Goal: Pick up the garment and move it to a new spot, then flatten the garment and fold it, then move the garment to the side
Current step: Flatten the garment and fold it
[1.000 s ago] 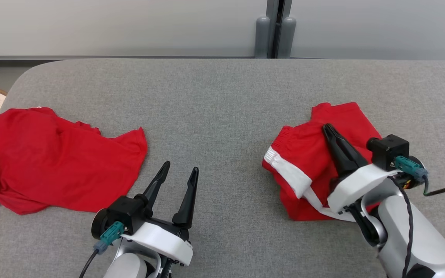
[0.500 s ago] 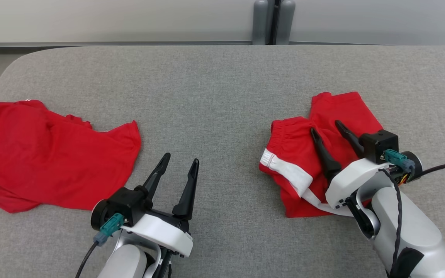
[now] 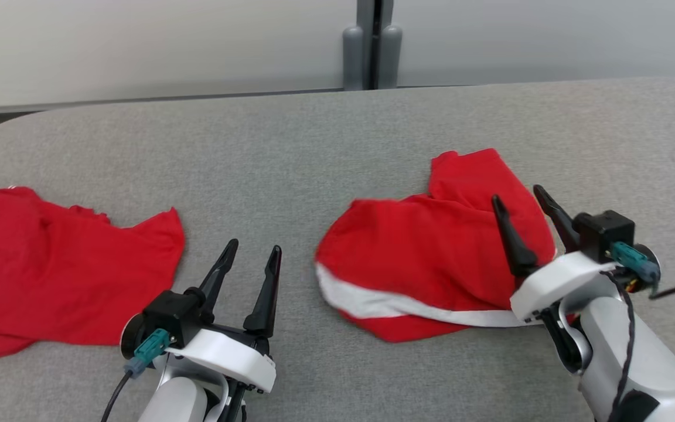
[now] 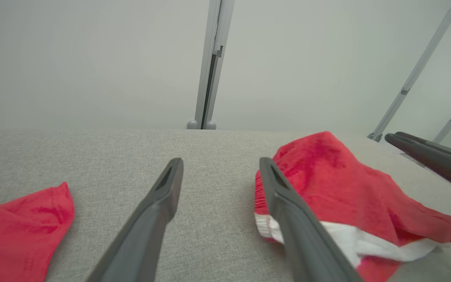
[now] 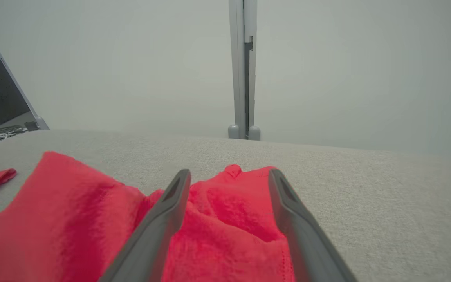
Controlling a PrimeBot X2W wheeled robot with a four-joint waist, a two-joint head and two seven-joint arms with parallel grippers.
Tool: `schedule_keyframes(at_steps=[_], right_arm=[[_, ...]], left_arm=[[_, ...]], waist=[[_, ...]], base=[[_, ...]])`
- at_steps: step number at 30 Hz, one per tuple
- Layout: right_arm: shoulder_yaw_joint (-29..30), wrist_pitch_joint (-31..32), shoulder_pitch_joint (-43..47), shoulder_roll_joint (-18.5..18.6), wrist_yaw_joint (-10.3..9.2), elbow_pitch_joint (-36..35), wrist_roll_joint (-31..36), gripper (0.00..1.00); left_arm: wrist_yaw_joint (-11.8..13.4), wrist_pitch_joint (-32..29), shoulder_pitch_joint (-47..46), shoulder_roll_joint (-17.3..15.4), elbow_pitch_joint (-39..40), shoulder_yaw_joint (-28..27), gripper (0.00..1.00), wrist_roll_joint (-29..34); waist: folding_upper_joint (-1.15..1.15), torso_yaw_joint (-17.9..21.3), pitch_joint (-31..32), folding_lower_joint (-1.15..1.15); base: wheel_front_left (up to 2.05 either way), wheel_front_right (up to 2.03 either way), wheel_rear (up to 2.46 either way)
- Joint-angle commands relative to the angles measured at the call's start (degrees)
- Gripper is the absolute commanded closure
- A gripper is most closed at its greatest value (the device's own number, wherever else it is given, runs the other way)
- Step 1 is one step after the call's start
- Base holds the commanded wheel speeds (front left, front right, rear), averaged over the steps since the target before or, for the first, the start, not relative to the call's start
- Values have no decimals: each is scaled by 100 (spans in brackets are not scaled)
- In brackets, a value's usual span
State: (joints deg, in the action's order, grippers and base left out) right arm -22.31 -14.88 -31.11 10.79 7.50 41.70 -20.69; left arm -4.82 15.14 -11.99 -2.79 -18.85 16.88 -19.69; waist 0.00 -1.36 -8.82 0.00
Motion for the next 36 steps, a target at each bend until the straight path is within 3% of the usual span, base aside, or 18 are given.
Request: schedule_keyframes(at_steps=[1,7,14,22,36], right_arm=[[67,-31,143,51,-2,-89,-10,0],[706,-28,985,127,-2,-991,216,0],[1503,-28,2207,-181,-1,-2022,585,0],[1638,-29,2463,-401,-1,-2284,846,0],[1698,-30,2270,-437,-1,-2331,863,0]], left_arm=[[-27,1,54,-21,6,-40,0,22],[-74,1,137,-20,-36,-173,0,6],[-137,1,219,-20,-248,-319,0,165],[-230,1,78,-29,-697,-278,0,276],[-268,-5,-995,-334,-2325,634,0,94]], waist=[[0,109,97,0],[0,312,210,0],[0,432,244,0],[0,638,142,0],[0,1015,-260,0]], base=[[0,0,0],[0,0,0],[0,0,0],[0,0,0],[0,0,0]])
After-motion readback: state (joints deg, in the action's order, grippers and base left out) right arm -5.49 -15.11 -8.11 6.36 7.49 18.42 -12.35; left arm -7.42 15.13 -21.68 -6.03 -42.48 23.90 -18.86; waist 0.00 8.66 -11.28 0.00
